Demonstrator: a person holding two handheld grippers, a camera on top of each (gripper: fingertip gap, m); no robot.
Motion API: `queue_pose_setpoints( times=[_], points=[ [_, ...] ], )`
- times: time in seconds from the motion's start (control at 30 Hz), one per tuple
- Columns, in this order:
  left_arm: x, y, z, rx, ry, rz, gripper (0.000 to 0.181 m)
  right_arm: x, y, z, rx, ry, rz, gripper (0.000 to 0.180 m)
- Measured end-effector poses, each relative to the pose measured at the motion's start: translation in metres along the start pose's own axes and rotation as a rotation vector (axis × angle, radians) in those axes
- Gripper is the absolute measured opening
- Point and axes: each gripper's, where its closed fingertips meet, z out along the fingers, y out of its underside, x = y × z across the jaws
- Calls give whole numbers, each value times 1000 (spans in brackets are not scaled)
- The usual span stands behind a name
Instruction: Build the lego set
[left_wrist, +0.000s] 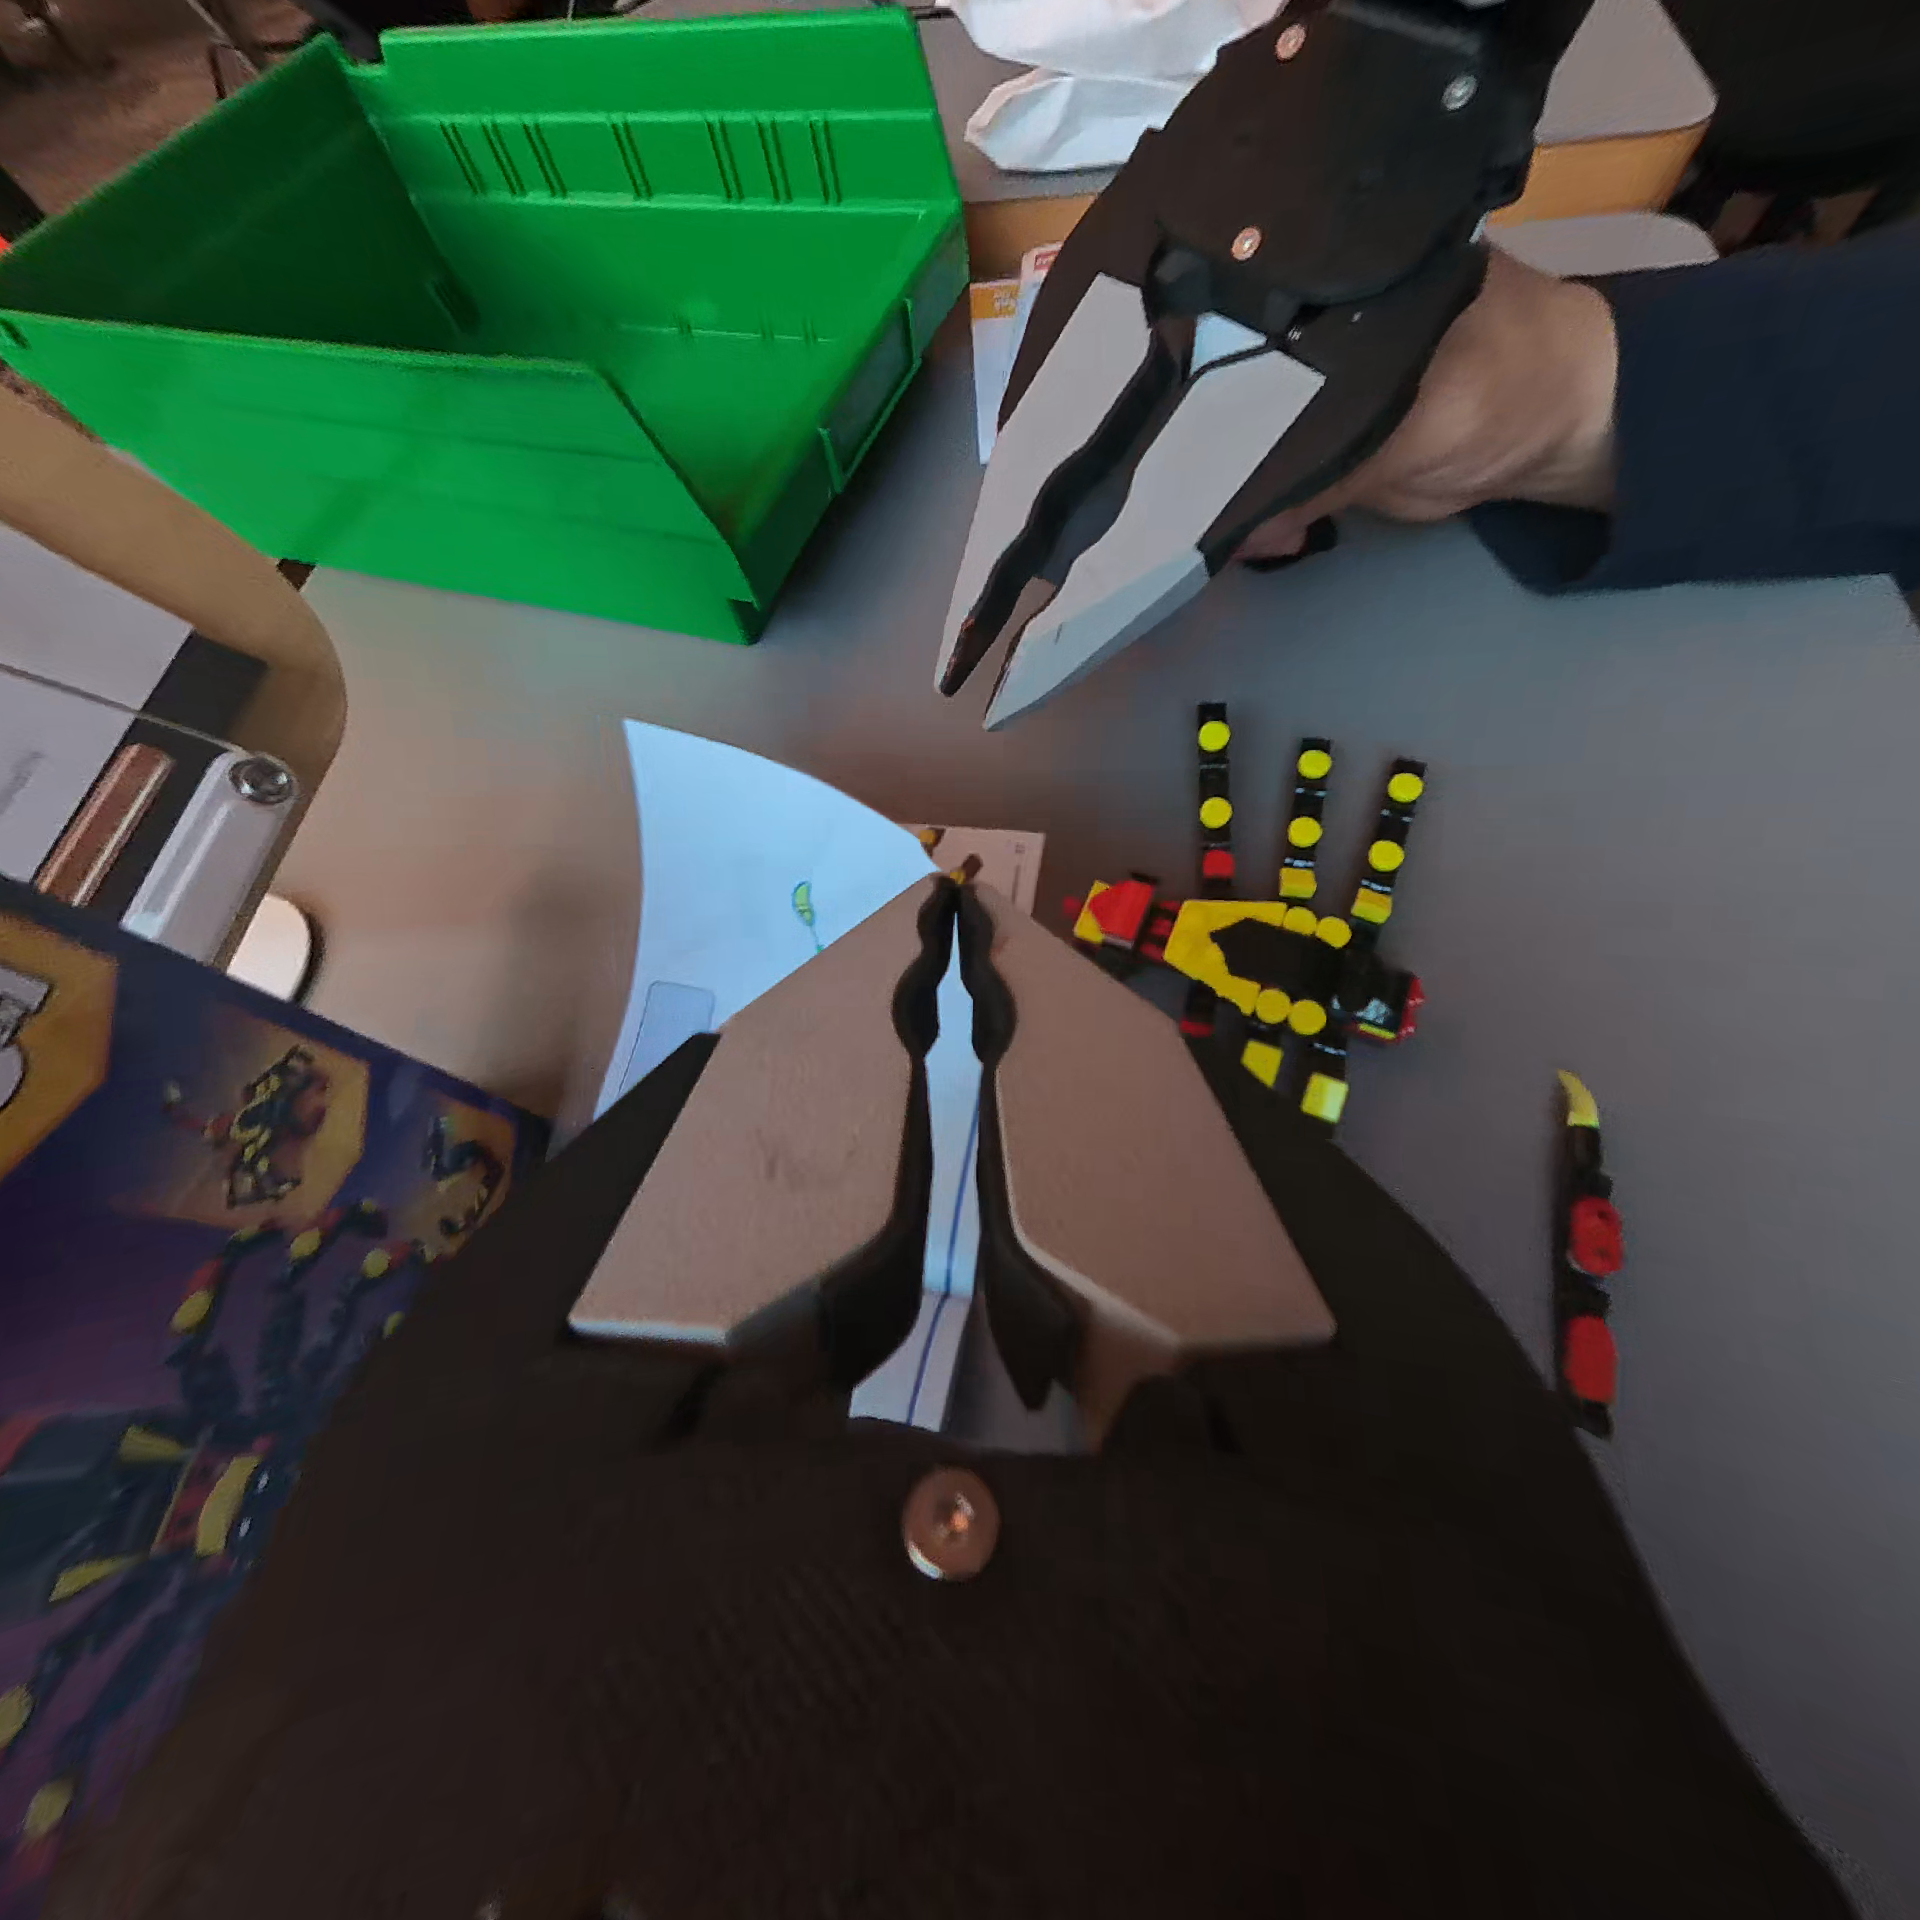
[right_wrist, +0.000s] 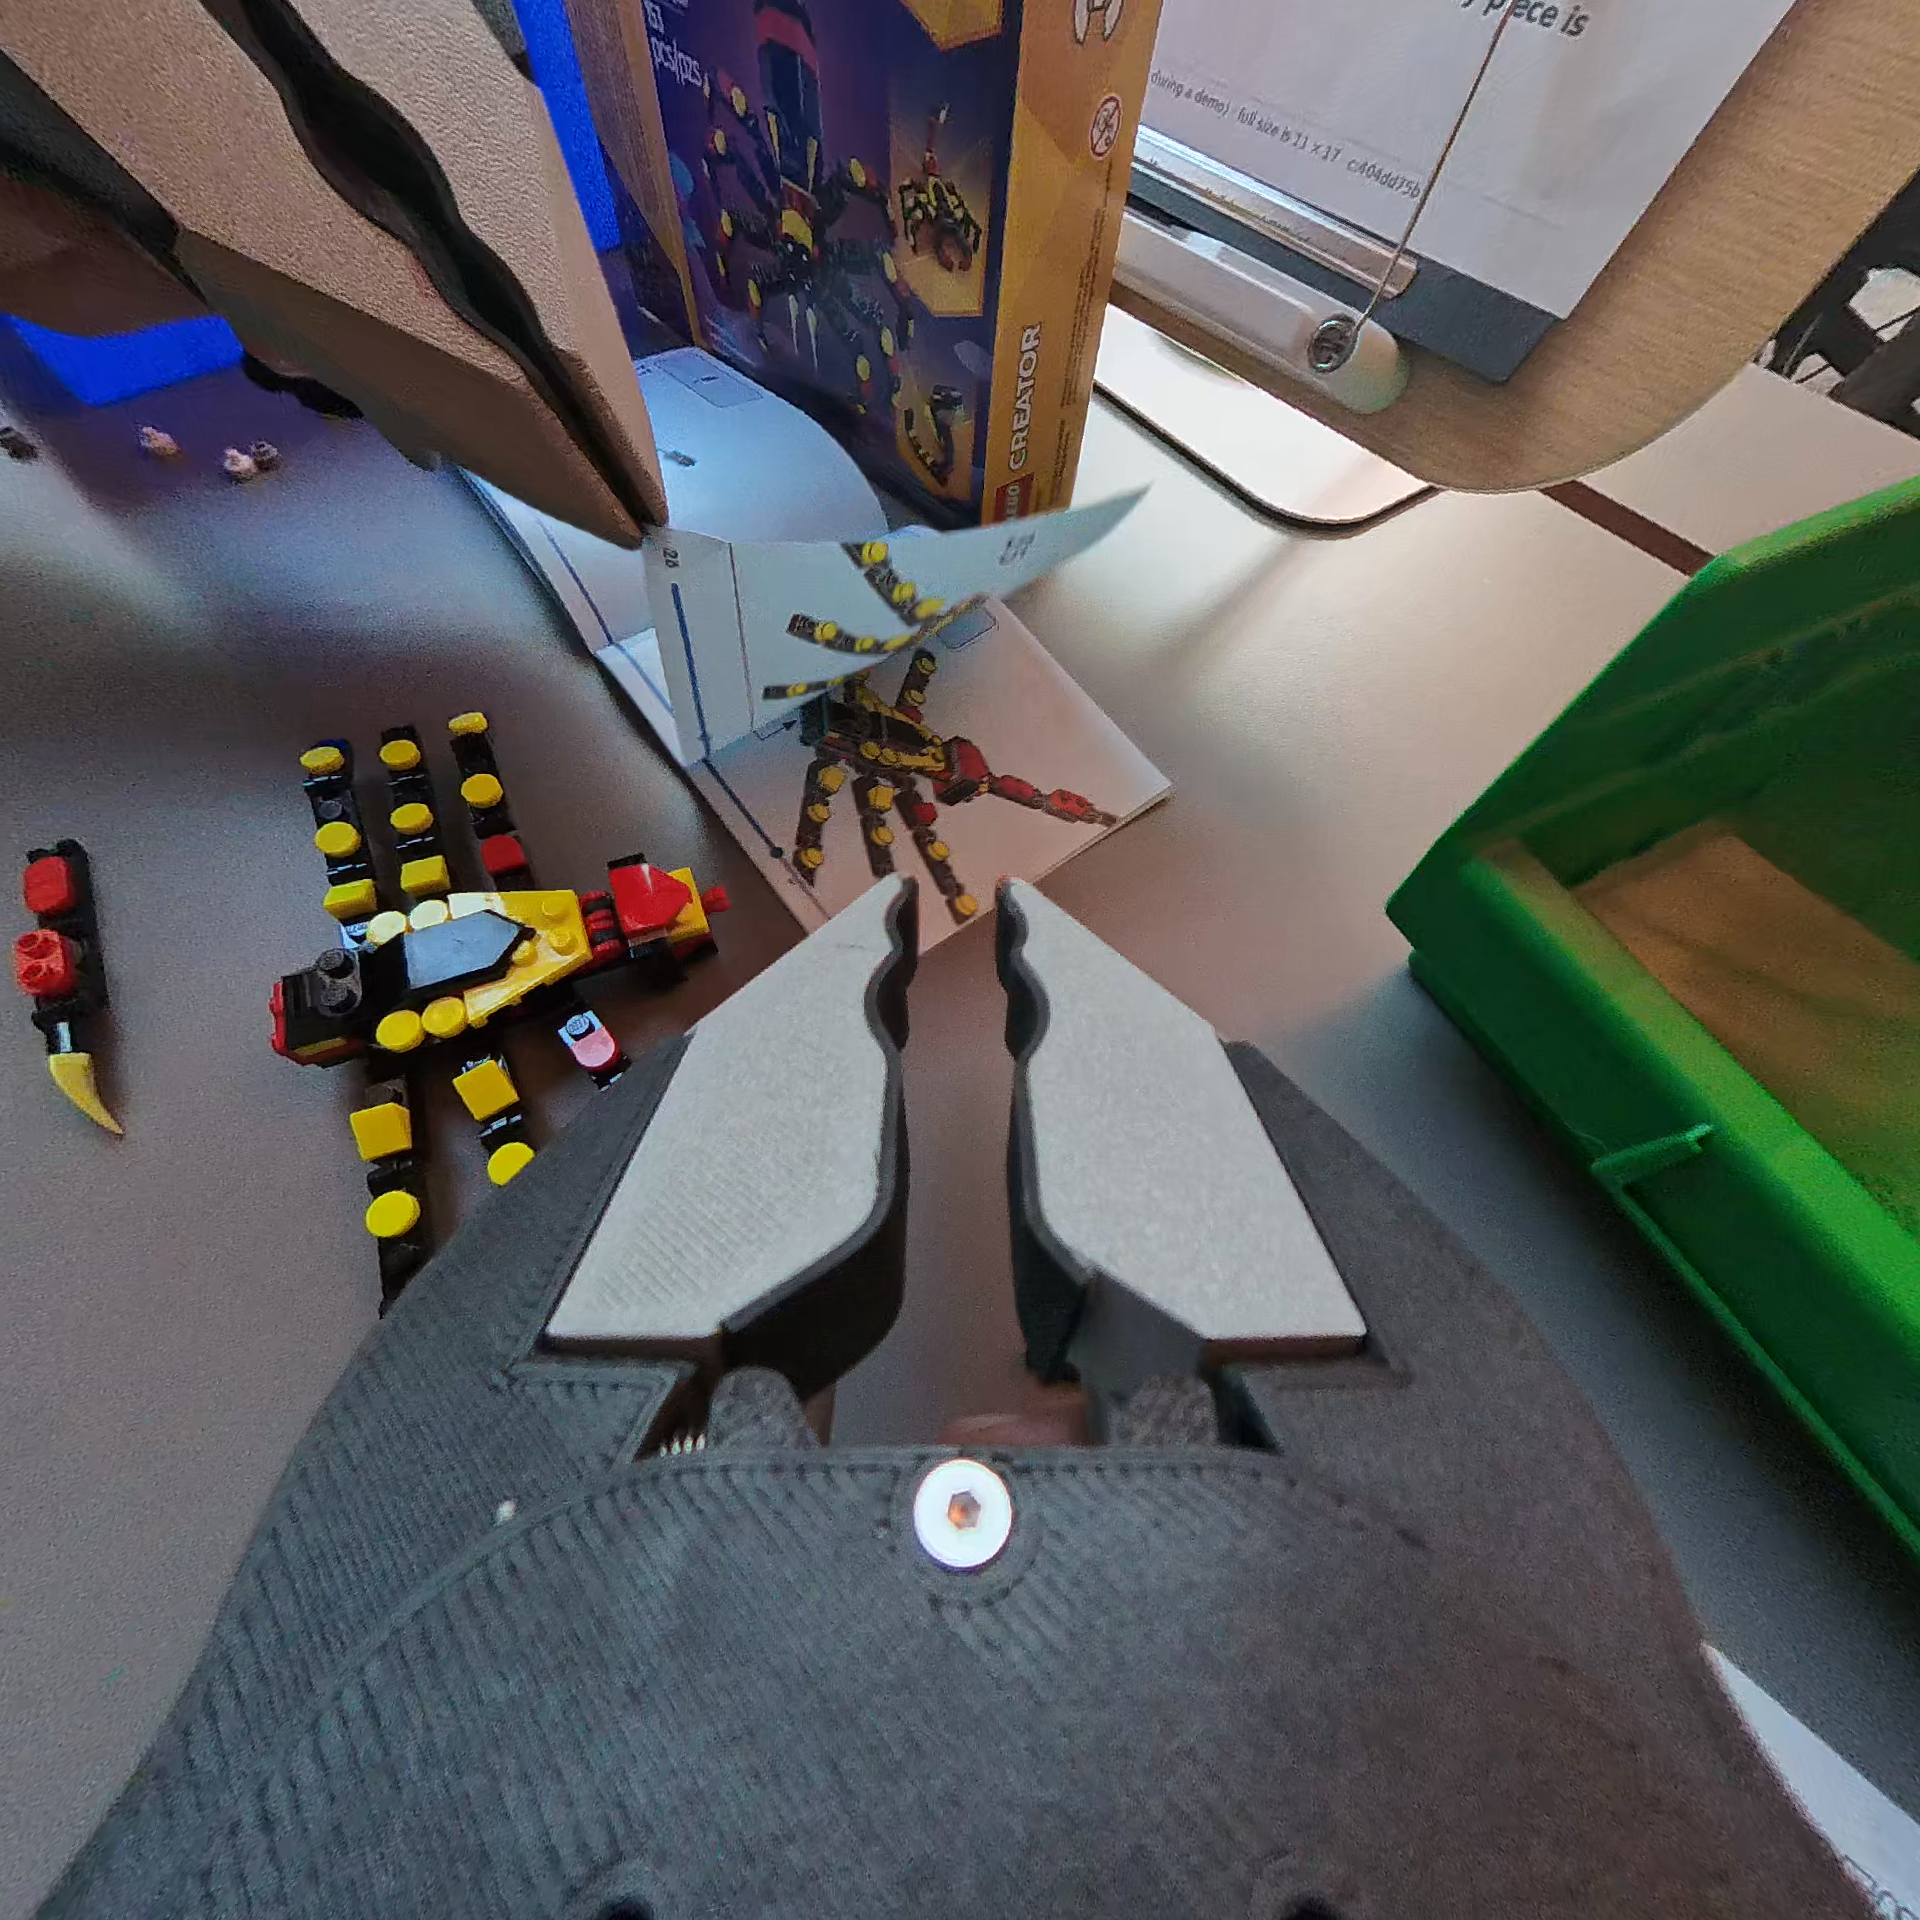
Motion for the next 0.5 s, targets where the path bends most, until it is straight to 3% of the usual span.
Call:
queue_pose_setpoints(
  times=[0.17, 0.37, 0.43, 0.5],
  points=[
    [3, -5, -4, 64, 7, -97, 0, -6, -7, -2, 38, -38, 7, 12],
    [16, -5, 1, 108, 28, -104, 0, -32, -31, 15, 53, -327, 253, 19],
    [15, -6, -12, 101, 42, -171, 18, -37, -30, 24, 3, -401, 333, 24],
    [13, -16, -40, 147, 29, -197, 20, -42, -24, 31, -44, -436, 345, 29]
  ],
)
